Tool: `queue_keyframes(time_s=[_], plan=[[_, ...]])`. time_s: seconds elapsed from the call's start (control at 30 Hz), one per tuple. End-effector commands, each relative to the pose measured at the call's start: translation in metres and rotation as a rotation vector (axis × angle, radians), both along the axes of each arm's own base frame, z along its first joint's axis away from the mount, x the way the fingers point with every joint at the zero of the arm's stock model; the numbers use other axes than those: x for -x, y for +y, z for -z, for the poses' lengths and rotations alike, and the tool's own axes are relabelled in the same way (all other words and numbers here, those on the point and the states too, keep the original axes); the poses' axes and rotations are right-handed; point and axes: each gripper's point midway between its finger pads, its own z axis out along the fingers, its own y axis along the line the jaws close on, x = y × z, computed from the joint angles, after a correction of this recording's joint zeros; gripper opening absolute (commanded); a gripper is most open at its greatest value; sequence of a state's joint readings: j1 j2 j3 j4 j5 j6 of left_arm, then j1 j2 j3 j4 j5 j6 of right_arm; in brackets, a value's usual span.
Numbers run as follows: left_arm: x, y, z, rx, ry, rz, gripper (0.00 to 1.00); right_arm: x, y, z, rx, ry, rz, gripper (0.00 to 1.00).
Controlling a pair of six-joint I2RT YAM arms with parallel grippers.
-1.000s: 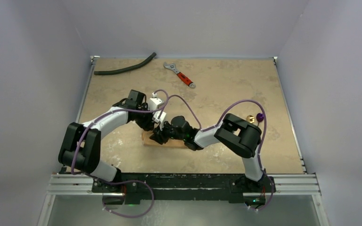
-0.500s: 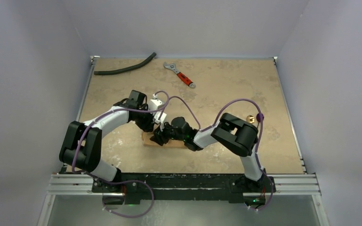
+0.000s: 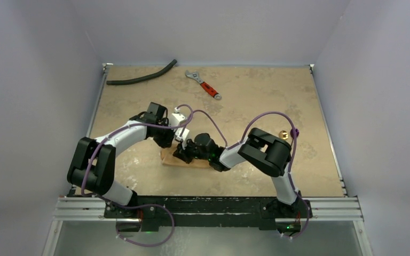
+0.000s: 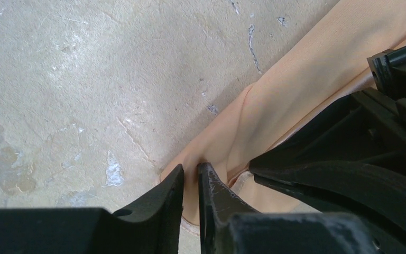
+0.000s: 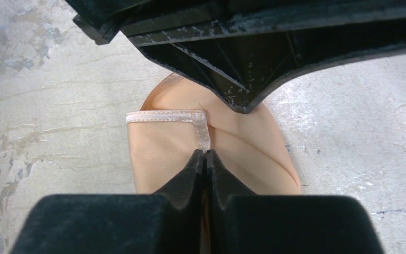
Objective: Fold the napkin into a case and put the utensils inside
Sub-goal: Pick up the top corner of the smaller rectangle folded napkin from the center of the board.
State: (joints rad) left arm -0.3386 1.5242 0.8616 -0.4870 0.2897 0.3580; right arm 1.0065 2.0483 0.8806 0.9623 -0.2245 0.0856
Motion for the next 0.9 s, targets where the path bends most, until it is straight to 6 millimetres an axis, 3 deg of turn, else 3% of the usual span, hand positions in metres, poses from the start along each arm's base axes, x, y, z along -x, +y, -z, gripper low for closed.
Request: queue_keyframes(time_s=[0.0, 0.2, 0.47, 0.63, 0.73, 0.87], plan=[[-0.007, -0.003, -0.009, -0.001, -0.057, 0.023, 0.11, -0.005, 0.0, -0.016, -0.019, -0.025, 0.01, 0.0], [-0.005, -0.006, -0.012, 0.005, -0.058, 0.035, 0.02, -0.003, -0.003, -0.011, -0.002, -0.006, 0.014, 0.0], [-0.003, -0.005, -0.011, 0.0, -0.061, 0.049, 0.0, -0.004, -0.011, -0.01, 0.023, -0.011, 0.033, 0.0], [-0.004, 0.0, -0.01, -0.022, -0.077, 0.048, 0.01, -0.002, -0.018, 0.005, 0.059, 0.01, 0.039, 0.0], [-0.012, 0.002, -0.017, -0.034, -0.111, 0.033, 0.24, -0.002, -0.018, 0.011, 0.068, 0.02, 0.038, 0.0], [-0.021, -0.002, -0.033, -0.026, -0.131, 0.029, 0.35, -0.006, -0.019, 0.021, 0.086, 0.041, 0.042, 0.0]])
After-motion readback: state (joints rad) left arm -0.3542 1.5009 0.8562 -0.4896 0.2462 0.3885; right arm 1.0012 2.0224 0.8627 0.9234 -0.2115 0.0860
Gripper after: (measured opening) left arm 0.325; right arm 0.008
